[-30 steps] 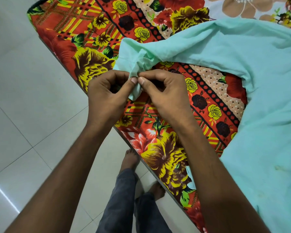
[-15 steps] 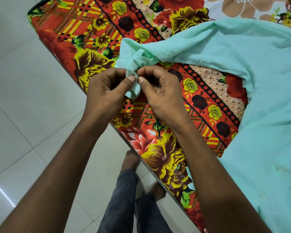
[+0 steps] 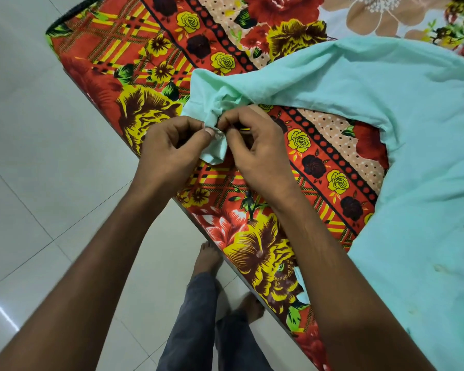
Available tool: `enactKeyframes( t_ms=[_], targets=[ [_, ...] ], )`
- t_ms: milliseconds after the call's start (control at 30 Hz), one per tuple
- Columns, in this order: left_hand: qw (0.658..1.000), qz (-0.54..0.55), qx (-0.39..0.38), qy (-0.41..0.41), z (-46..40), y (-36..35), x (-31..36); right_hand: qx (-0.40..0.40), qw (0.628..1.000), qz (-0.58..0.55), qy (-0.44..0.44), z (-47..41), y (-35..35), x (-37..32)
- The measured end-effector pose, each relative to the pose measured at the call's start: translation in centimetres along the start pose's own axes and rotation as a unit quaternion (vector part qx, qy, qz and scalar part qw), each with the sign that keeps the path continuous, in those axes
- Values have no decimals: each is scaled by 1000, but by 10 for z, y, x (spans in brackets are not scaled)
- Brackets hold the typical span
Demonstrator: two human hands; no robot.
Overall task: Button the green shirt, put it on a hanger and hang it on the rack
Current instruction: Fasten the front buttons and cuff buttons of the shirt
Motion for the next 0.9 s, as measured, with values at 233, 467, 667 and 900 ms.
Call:
enactKeyframes(
  t_ms=[233,467,667,900],
  targets=[
    [999,-33,-12,-3,-3,0,0,12,999,-21,-30,13,10,3],
    [998,-28,-43,20,-5,1,0,-3,988,-91,-126,18,10,8],
    [996,-18,-59,70,-5,0,-1,-53,969,-148,-188,7,5,10],
    [996,-33,-17,78,-4,-2,-2,-96,966,-120,-210,-2,1,12]
  ],
)
Point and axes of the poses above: each hand's wrist, its own z-axis away from the middle knuckle, its own y-axis out of the back of the hand, x = y × z, the point moved 5 cm from there along -z, towards the middle knuckle, and after that the axes turned 14 degrees about x, right-handed, at the moved point
